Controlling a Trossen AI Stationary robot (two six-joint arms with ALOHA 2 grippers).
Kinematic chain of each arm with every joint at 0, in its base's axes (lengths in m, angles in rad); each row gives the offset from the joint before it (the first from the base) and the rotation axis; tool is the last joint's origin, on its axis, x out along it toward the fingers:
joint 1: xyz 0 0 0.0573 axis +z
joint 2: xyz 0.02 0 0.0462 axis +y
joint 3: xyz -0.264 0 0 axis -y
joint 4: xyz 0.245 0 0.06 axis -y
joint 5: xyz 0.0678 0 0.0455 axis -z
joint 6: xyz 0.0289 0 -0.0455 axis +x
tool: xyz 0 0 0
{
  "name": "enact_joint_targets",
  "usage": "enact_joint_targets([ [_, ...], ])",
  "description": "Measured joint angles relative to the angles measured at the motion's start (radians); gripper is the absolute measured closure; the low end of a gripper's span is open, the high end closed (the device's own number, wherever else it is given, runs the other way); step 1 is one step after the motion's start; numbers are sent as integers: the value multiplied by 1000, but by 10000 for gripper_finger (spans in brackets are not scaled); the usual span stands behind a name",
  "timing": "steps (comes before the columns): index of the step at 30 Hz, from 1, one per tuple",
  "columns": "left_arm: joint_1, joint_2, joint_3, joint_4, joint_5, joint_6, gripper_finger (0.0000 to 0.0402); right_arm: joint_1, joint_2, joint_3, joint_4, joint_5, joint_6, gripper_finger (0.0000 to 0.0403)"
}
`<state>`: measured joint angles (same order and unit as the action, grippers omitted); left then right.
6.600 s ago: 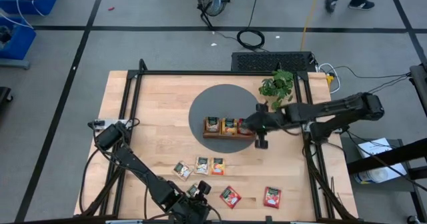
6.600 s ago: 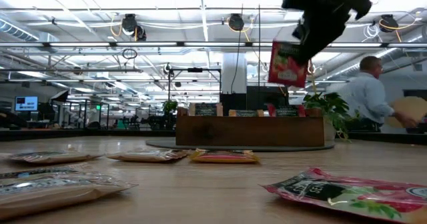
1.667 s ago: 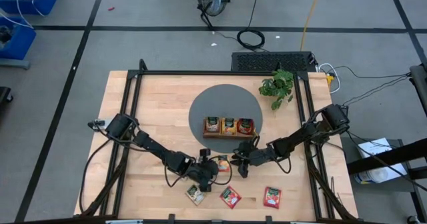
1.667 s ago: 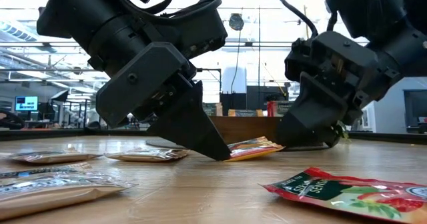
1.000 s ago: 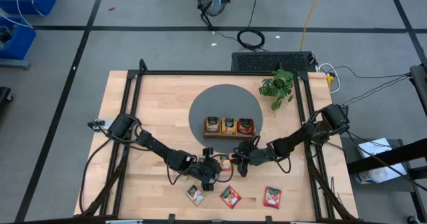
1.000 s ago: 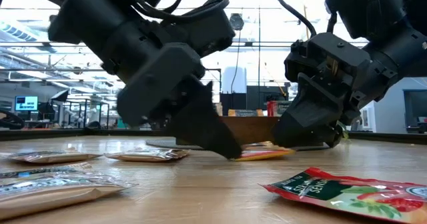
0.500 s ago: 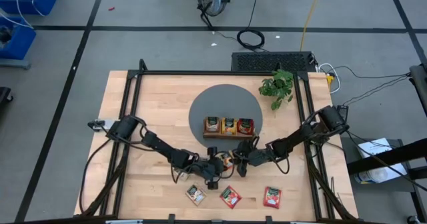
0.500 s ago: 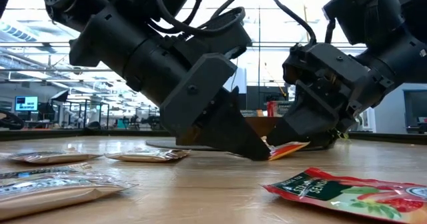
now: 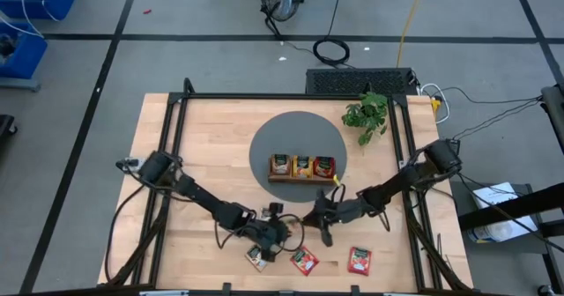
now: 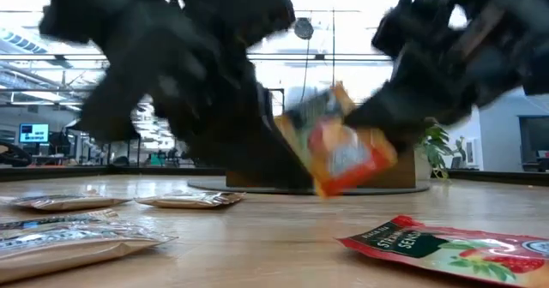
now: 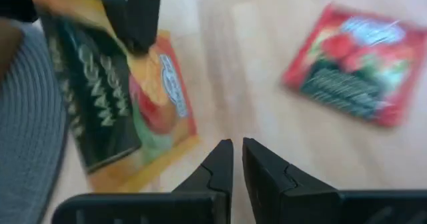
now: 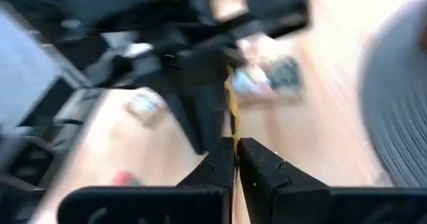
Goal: Pick & Place Tea
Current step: Put the orange tea bag into the middle slot of the wooden organizer
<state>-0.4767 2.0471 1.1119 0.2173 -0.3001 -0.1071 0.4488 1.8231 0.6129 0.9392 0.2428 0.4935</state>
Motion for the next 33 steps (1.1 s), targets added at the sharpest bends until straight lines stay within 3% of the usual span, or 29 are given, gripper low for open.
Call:
enact_joint_targets([
  [6,-71,-137,2,-128,41,-46,360,37,-115,1,-70,-31,-237,400],
  [12,-161,-254,3,-75,26,-139,360,116,-183,0,-254,139,-353,402],
  [14,-176,-284,3,-78,-32,-134,360,135,-175,0,-265,202,-347,402],
  [18,-185,-293,4,-67,-237,-28,360,142,-141,0,-226,206,-342,402],
  [22,-163,-277,4,-72,-313,22,359,142,-138,1,-167,230,-337,402],
  [25,-137,-277,4,-100,-309,-22,359,142,-137,1,-145,228,-346,402],
  [29,-114,-277,4,-181,-229,-94,356,135,-137,1,-127,200,-362,402],
  [33,-86,-277,4,-209,-216,-131,319,115,-138,1,-116,199,-367,402],
])
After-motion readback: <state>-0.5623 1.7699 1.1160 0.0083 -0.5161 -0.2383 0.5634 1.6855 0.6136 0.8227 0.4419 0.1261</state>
